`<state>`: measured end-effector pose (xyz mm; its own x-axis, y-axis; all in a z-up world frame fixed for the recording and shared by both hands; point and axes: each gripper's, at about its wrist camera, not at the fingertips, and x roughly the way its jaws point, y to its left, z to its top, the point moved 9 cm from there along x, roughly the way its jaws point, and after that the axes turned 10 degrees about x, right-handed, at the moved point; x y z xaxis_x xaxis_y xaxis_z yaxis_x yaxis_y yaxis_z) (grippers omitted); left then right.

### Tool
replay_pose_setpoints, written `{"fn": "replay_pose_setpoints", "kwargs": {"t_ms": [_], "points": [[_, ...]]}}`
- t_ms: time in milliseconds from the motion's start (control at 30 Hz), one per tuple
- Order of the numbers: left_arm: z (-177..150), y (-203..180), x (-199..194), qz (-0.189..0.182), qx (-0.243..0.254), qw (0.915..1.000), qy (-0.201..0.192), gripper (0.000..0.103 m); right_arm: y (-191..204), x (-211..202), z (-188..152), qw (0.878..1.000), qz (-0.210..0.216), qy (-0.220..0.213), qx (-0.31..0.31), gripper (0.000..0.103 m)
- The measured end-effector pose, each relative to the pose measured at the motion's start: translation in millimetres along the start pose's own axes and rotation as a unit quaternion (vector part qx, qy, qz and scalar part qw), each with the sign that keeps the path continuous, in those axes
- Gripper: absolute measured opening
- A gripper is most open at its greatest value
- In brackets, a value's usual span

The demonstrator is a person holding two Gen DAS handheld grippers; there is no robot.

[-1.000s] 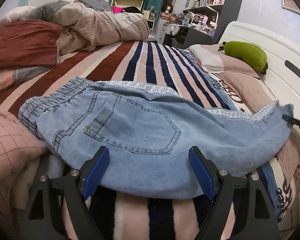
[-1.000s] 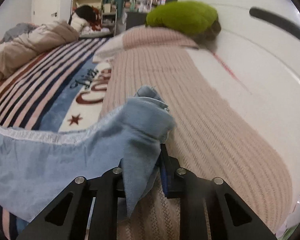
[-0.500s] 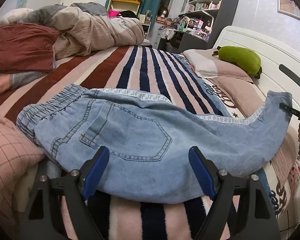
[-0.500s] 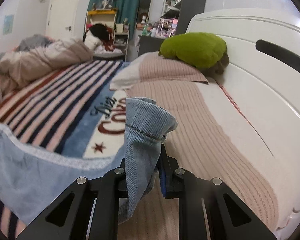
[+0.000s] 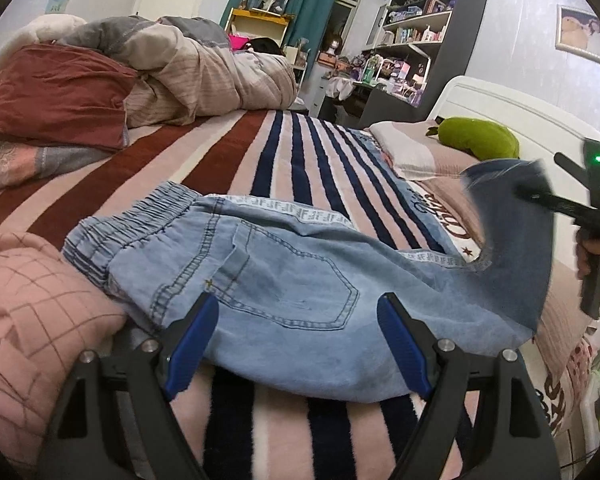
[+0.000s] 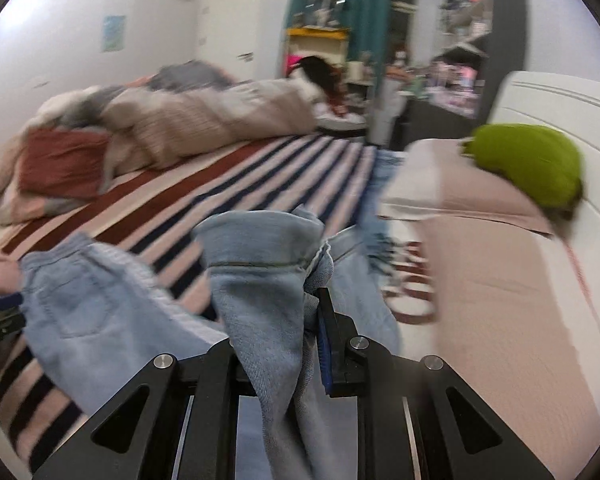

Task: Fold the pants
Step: 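Carry the leg hem over onto the waistband and open the right tool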

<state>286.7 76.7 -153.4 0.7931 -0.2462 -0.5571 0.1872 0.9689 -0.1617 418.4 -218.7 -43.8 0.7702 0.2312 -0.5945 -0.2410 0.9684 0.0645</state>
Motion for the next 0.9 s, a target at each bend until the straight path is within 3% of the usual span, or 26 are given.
{"fn": "replay_pose_setpoints", "kwargs": {"t_ms": [200,467,533,700,767,900], "points": [[1.6,-3.6,-2.9,-0.016,0.016,0.9997,-0.004,0.079,70.4,47.2,-17.1,0.997,0.03,0.05,-0.049,0.011],[2.0,-6.0,-1.6,-0.025,0.023,0.9994,-0.008,0.079,123.5,70.6,-12.0,0.993,0.04,0.054,-0.095,0.011],[1.3,-8.1,-3.9,-0.028,0.023,0.9993,-0.007,0.079,132.7,77.3,-29.4,0.99,0.05,0.075,-0.109,0.011],[1.2,-12.3,-2.2,-0.03,0.028,0.9991,-0.002,0.079,152.8,95.8,-110.7,0.975,0.09,0.161,-0.126,0.011],[2.7,-15.4,0.6,-0.032,0.03,0.999,0.001,0.079,155.7,98.9,-140.4,0.969,0.106,0.185,-0.123,0.017],[6.2,-24.6,4.1,-0.036,0.037,0.9987,0.003,0.079,148.2,88.6,-150.6,0.968,0.151,0.19,-0.069,0.03]]}}
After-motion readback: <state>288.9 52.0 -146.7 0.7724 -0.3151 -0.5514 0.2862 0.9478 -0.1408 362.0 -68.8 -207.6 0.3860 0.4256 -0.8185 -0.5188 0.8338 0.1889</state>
